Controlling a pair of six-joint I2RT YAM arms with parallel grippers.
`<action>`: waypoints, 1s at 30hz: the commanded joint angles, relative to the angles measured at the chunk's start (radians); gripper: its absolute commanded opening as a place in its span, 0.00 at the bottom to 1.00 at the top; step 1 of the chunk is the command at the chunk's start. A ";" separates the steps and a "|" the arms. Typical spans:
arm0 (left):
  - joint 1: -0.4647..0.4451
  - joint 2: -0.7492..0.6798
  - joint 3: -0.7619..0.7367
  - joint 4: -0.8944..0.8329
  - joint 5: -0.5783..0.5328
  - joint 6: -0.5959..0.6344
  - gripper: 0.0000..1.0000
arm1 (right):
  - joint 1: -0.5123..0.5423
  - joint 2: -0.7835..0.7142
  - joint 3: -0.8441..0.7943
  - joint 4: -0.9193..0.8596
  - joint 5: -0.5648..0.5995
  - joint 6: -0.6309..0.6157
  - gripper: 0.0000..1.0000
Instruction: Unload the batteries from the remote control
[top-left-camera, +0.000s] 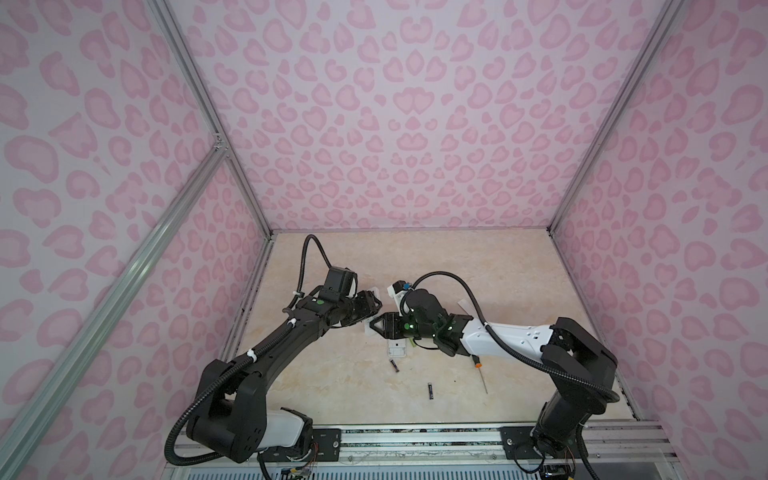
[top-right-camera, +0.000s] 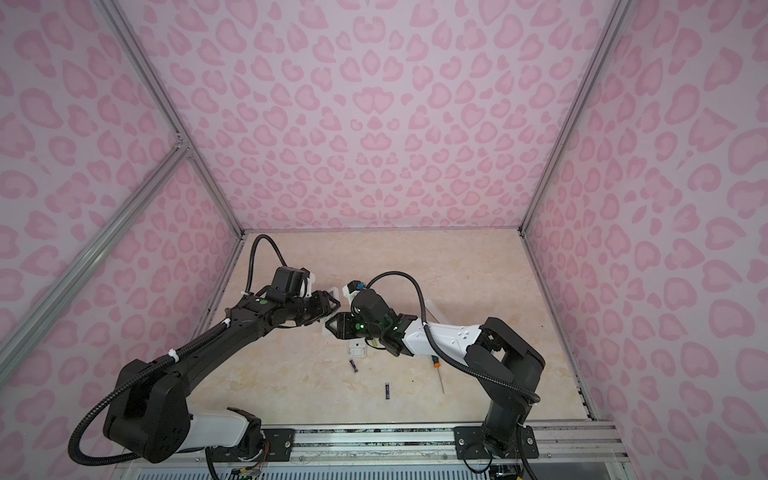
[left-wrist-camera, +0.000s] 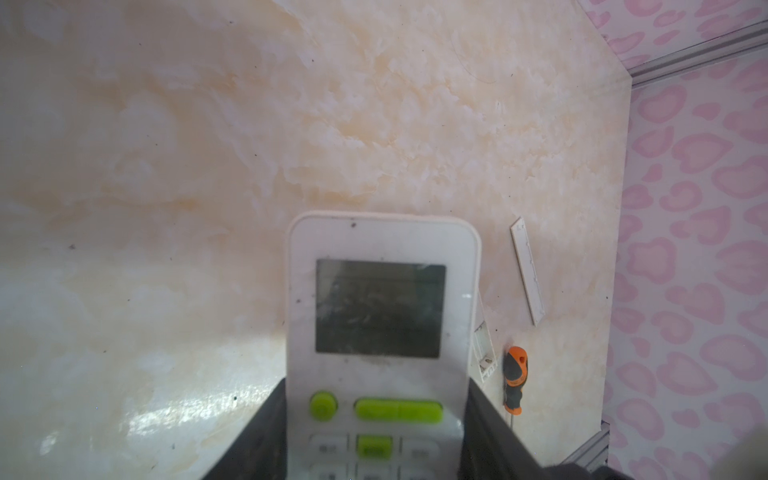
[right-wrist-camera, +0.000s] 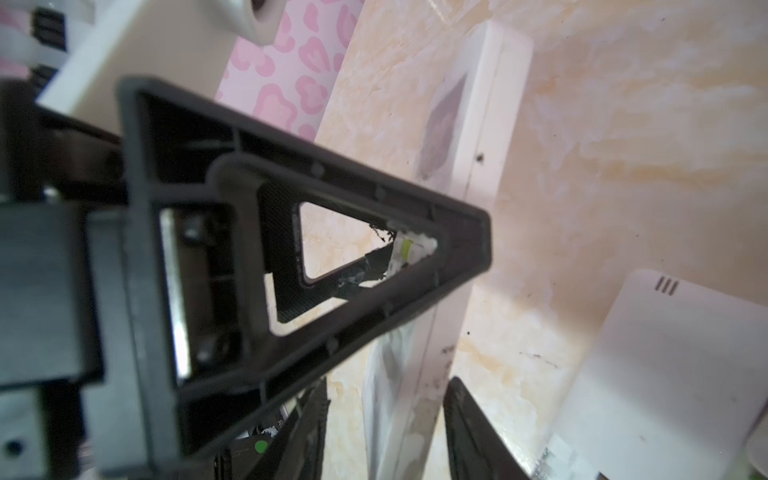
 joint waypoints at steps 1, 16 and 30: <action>-0.001 -0.021 -0.006 0.048 0.022 -0.011 0.40 | 0.001 0.013 0.008 0.034 -0.014 0.006 0.44; -0.001 -0.061 -0.023 0.036 0.016 0.001 0.55 | 0.002 -0.003 0.011 0.019 0.003 -0.007 0.19; 0.007 -0.203 0.092 -0.167 -0.102 0.072 0.78 | 0.033 -0.071 0.059 -0.255 0.270 -0.278 0.12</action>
